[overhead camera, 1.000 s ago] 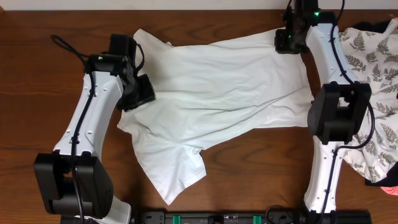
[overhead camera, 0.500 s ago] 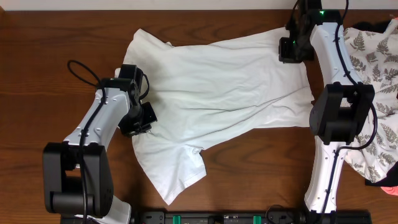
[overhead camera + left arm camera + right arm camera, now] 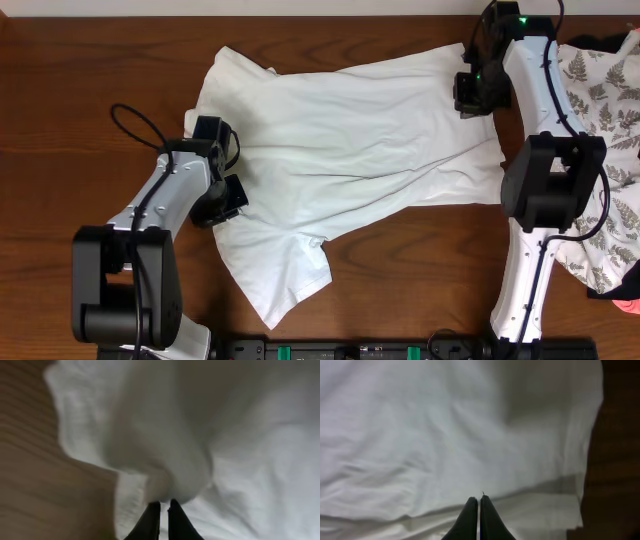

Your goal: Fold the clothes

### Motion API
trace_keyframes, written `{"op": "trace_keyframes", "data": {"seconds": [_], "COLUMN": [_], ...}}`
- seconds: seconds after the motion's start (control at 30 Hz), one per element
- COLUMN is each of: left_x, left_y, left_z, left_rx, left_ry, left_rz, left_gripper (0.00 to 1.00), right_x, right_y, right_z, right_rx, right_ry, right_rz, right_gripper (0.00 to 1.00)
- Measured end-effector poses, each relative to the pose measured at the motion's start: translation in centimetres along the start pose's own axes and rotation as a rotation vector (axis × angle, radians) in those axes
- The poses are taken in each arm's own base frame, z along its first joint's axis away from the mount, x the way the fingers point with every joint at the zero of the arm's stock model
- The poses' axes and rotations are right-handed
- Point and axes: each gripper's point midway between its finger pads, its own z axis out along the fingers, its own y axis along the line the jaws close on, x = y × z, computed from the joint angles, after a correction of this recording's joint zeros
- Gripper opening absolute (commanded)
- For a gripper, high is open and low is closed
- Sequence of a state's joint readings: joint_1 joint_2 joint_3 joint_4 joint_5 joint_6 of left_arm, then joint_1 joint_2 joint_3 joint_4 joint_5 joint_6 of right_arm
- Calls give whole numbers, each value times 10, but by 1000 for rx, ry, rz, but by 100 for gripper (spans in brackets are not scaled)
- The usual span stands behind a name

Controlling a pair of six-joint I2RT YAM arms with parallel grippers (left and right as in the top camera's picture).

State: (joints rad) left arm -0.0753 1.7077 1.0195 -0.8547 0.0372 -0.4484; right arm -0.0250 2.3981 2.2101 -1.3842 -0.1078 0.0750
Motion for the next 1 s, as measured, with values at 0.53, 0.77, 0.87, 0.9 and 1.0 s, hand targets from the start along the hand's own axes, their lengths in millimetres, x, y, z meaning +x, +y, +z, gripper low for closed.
{"op": "trace_keyframes", "data": {"seconds": [0.53,0.77,0.87,0.9,1.0], "left_x": [-23,-36,-37,-36,-34], "left_y": [35,30,26,23,17], "left_z": [-2,-27,-32,-33,-36], "left_rx": [-2,12,40,56,94], "left_ry": [-21,-43,-46,-44,-37], "left_rz": [-102,-91,-90,-89,-86], "left_gripper": [13,14,14,14,14], "right_x": [36,60,67,68,69], "right_y": [-59,-68,-71,-72,-73], "right_z": [-9,-14,-16,-17,-17], "right_rx": [4,23,46,53,61], "right_ry": [143,239,267,272,277], "right_rz": [148,178,185,185,189], "right_gripper": [18,33,37,38,41]}}
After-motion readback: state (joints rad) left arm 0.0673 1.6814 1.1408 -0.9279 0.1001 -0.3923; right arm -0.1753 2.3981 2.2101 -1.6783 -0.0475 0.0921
